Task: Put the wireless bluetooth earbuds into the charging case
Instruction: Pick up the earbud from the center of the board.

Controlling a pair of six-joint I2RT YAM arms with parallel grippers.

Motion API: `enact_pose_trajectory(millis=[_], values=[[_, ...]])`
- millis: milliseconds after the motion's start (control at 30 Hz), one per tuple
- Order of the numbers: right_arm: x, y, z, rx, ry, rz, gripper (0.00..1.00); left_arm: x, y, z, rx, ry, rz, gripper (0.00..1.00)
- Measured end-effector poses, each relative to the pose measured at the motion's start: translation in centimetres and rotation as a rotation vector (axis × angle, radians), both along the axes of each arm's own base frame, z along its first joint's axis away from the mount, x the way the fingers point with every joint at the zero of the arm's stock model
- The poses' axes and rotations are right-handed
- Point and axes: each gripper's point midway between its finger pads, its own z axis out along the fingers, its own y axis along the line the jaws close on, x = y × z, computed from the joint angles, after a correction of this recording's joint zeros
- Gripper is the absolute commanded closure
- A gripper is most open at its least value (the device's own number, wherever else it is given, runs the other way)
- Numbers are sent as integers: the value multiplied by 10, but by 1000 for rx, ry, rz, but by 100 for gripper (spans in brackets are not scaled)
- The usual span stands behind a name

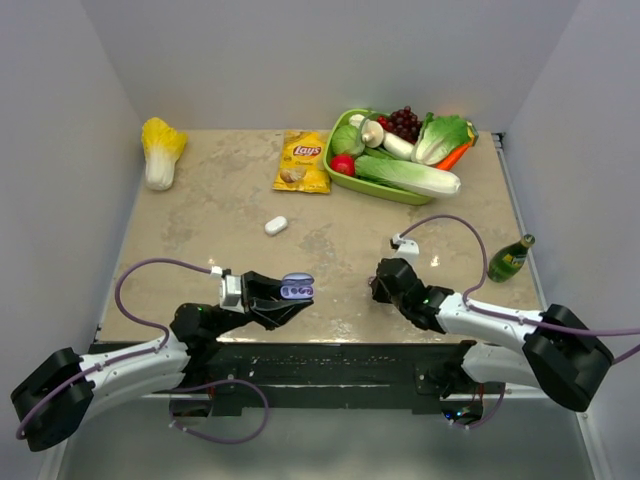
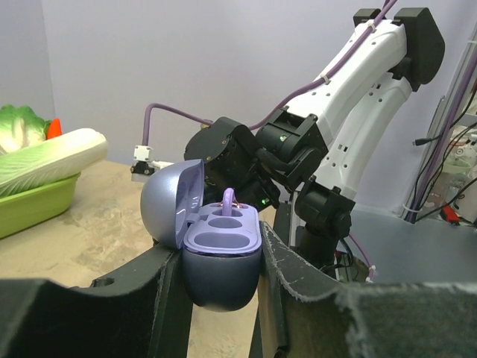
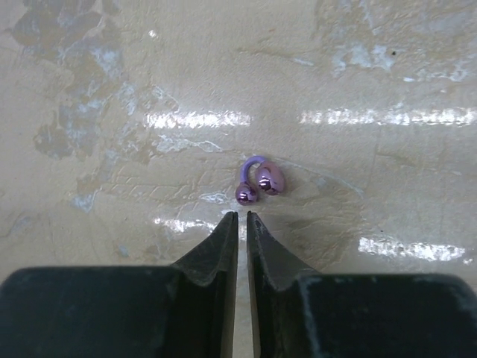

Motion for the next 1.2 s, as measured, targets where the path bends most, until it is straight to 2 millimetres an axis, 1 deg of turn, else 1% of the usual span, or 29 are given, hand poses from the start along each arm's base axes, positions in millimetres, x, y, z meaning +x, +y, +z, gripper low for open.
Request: enact_pose_trajectory(millis=[167,267,367,567,800,933,967,1067,1200], values=[[1,-11,-3,-14,8,-65,92,0,0,0,-1,0,0,100],[3,-17,-9,-16,28,-107,91,0,0,0,-2,-1,0,100],[5,-23,-21,-35,55,-148,90,0,0,1,-3,-2,0,100],[24,-17,-19,-20,41,-180,86,-2,3,7,-20,-16,1,100],[30,-13,-18,-53,32,-149,82,-3,5,9,-26,-20,4,100],[32,-12,-18,-75,29,-129,74,-3,4,7,-19,-14,3,100],[32,-12,-18,-79,28,-126,70,-2,4,6,-16,-12,3,100],[35,-10,-17,-87,26,-118,65,-1,2,2,-4,-3,3,100],[33,-12,-14,-92,28,-117,59,0,1,-1,3,4,3,100]])
